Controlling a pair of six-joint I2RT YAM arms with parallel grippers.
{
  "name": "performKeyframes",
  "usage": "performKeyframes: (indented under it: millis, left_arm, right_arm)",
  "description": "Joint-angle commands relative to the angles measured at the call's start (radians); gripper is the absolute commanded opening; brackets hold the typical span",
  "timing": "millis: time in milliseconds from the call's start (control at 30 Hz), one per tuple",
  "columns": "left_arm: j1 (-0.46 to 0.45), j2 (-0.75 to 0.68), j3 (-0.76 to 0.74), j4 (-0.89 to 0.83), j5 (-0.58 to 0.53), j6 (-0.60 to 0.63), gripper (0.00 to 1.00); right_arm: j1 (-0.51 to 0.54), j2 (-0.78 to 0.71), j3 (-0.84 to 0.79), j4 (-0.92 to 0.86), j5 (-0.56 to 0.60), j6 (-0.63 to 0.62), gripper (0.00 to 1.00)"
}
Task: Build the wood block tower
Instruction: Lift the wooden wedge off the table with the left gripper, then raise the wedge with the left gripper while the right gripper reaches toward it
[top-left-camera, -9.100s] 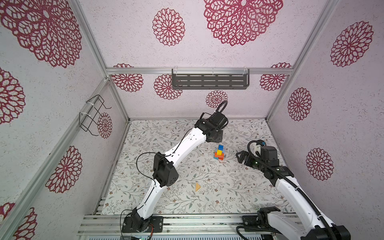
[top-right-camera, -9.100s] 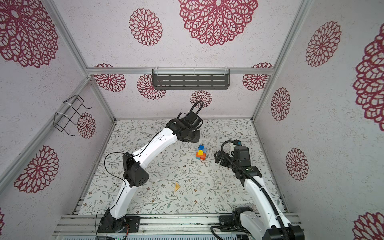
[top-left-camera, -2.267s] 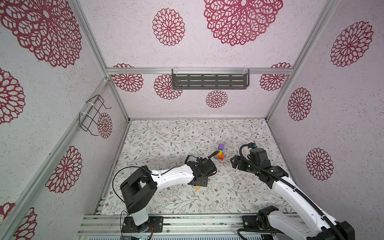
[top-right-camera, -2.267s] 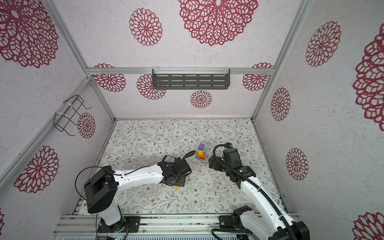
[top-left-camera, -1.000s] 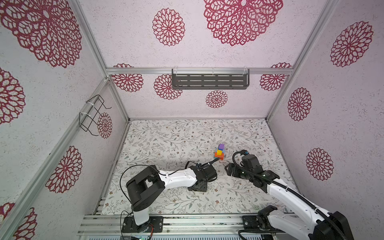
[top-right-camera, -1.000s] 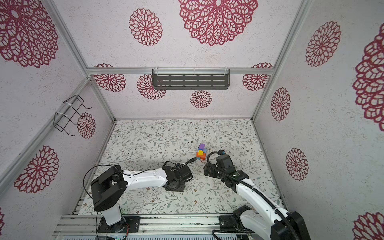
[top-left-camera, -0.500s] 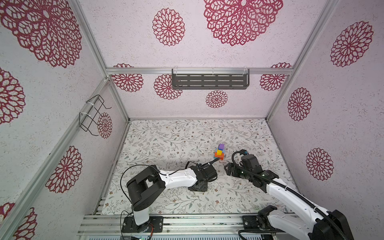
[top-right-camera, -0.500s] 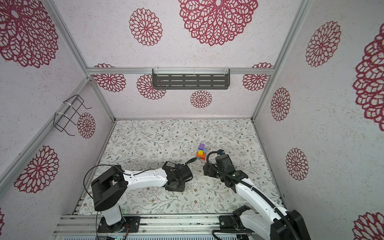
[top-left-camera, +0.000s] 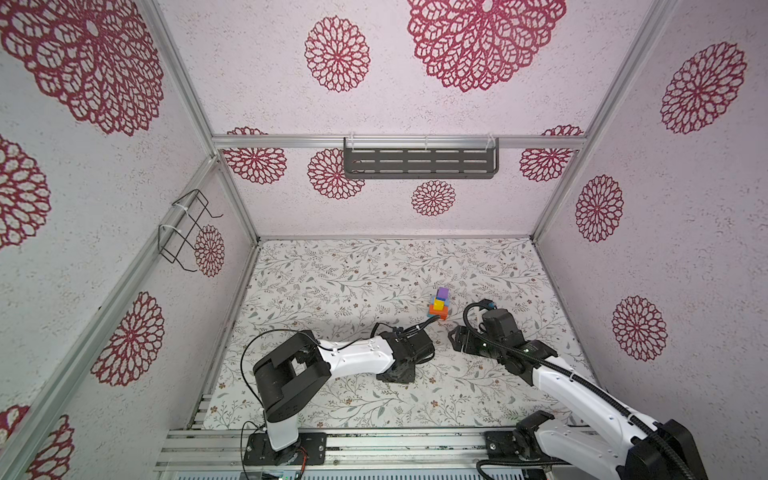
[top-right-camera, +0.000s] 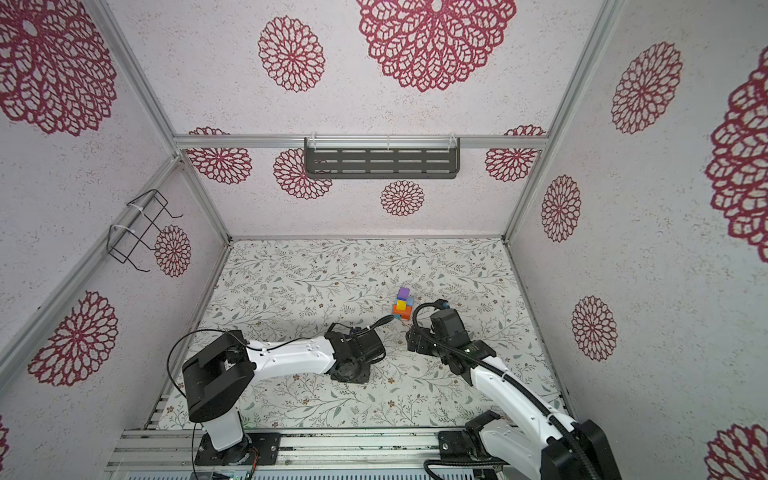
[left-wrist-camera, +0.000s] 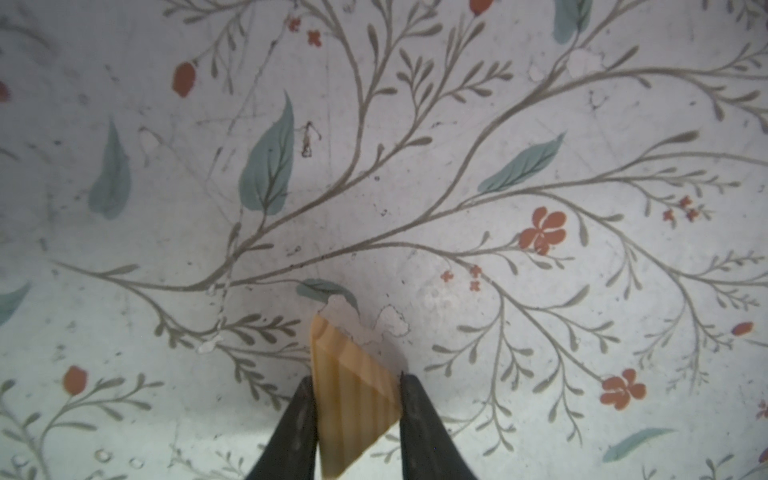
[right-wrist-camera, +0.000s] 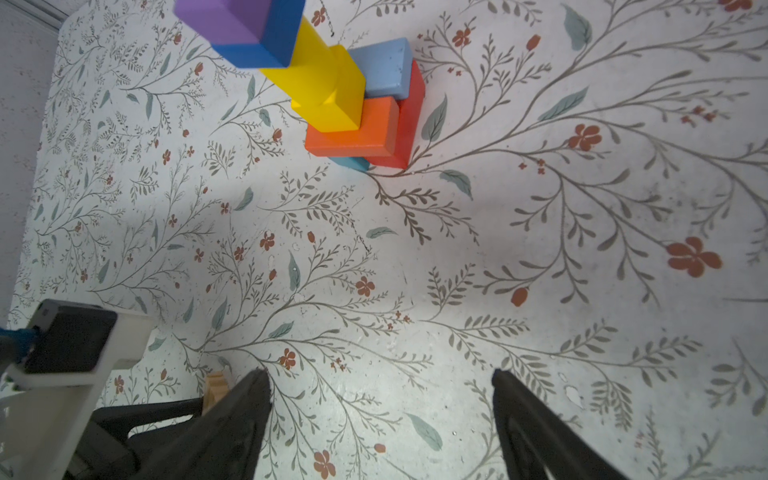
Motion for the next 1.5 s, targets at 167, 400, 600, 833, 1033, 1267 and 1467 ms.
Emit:
performKeyframes:
  millis: [167,400,600,833,1033,1267,1467]
  left_arm:
    - [0.054,-0.102,0.014,0.004,-0.015,0.009,0.25]
    - [0.150,-0.243,0.003,0.031,-0.002,0.037,0.25]
    - [0.228,-0.336,-0.029,0.087,0.059,0.075,0.25]
    - [0.359,-0.471,-0.079,0.246,0.176,0.021,0.25]
    - [0.402,-0.473,0.007,0.321,0.179,-0.040,0.25]
    - [0.423,-0.429,0.116,0.393,0.228,-0.100,0.25]
    - [0.427,-0.391,0.201,0.407,0.256,-0.107,0.26]
  right_arm:
    - [0.007,-0.035,0.003,0.005,0.008,0.001,0.86]
    - [0.010,-0.088,-0.012,0.040,0.002,0.002,0.86]
    - [0.012,-0.110,-0.006,0.056,-0.008,-0.007,0.85]
    - [0.036,-0.143,-0.032,0.159,-0.018,-0.002,0.83]
    - [0.156,-0.193,-0.071,0.413,0.081,0.009,0.79]
    - [0.262,-0.095,-0.002,0.585,0.146,-0.057,0.79]
    - [0.288,-0.006,0.064,0.691,0.143,-0.082,0.66]
